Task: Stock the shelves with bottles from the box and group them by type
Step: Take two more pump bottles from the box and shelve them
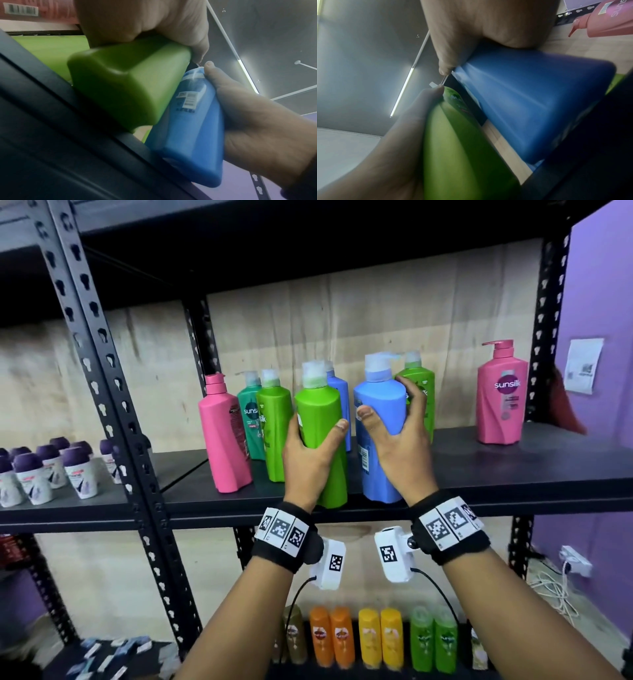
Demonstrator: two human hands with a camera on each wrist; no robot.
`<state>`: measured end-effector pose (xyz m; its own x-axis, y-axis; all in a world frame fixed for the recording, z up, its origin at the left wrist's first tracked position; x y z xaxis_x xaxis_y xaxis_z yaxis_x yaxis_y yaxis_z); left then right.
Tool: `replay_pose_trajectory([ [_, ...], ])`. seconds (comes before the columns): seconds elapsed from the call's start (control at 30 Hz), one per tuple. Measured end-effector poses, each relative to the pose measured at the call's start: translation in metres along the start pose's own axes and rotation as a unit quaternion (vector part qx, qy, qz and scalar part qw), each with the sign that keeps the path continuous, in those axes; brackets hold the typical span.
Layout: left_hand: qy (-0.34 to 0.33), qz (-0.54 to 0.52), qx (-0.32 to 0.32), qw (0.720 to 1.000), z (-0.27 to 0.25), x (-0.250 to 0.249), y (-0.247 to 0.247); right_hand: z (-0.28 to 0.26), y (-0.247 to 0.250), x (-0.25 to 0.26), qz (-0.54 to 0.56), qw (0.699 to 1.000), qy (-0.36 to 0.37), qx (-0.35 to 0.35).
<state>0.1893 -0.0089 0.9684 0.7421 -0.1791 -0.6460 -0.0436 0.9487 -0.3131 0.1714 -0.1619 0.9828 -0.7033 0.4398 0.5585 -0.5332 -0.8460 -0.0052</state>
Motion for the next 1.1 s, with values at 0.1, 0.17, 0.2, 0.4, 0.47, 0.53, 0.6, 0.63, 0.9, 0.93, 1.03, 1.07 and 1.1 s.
replay_pose_trajectory([
  [0.1,0.018,0.012,-0.006,1.000,0.009,0.010,0.000,0.007,-0.005,-0.005,-0.019,1.000,-0.016,0.010],
  [0.17,0.040,0.024,-0.008,0.999,0.016,0.015,-0.001,0.011,-0.007,-0.009,-0.033,0.999,-0.033,0.026],
  [0.2,0.050,0.028,-0.007,0.998,0.019,0.017,-0.001,0.013,-0.009,-0.012,-0.041,0.998,-0.039,0.036],
  [0.4,0.066,0.051,-0.002,0.996,0.030,0.029,-0.002,0.022,-0.013,-0.018,-0.065,0.994,-0.019,0.084],
  [0.47,0.073,0.059,-0.003,0.996,0.033,0.032,-0.003,0.027,-0.016,-0.022,-0.071,0.992,-0.022,0.102],
  [0.53,0.078,0.067,-0.003,0.995,0.038,0.036,-0.006,0.033,-0.020,-0.025,-0.090,0.989,-0.031,0.115],
  [0.6,0.081,0.073,-0.003,0.994,0.043,0.040,-0.007,0.041,-0.024,-0.028,-0.115,0.984,-0.039,0.127],
  [0.63,0.082,0.078,0.000,0.994,0.045,0.042,-0.008,0.044,-0.027,-0.030,-0.127,0.982,-0.044,0.136],
  [0.9,0.097,0.115,0.025,0.988,0.060,0.051,-0.009,0.065,-0.047,-0.036,-0.179,0.960,-0.098,0.191],
  [0.93,0.101,0.123,0.023,0.987,0.061,0.051,-0.009,0.066,-0.050,-0.036,-0.184,0.958,-0.110,0.193],
  [1.03,0.110,0.142,0.018,0.983,0.062,0.050,-0.011,0.068,-0.055,-0.036,-0.190,0.951,-0.144,0.195],
  [1.07,0.110,0.146,0.018,0.983,0.062,0.049,-0.012,0.068,-0.056,-0.036,-0.188,0.951,-0.149,0.193],
  [1.1,0.111,0.148,0.019,0.983,0.062,0.048,-0.012,0.068,-0.057,-0.036,-0.186,0.952,-0.152,0.190],
])
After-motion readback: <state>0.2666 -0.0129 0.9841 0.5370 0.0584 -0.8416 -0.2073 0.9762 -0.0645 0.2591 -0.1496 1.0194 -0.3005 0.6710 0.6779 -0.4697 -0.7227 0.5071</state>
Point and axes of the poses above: each hand's wrist, its own z-axis towards the middle knuckle, its own y-axis out of the back of the hand, x = y × z, the point moved 1 cm from there along z, towards the middle knuckle, and after that the axes turned 13 degrees about -z, right-handed, at the moved point
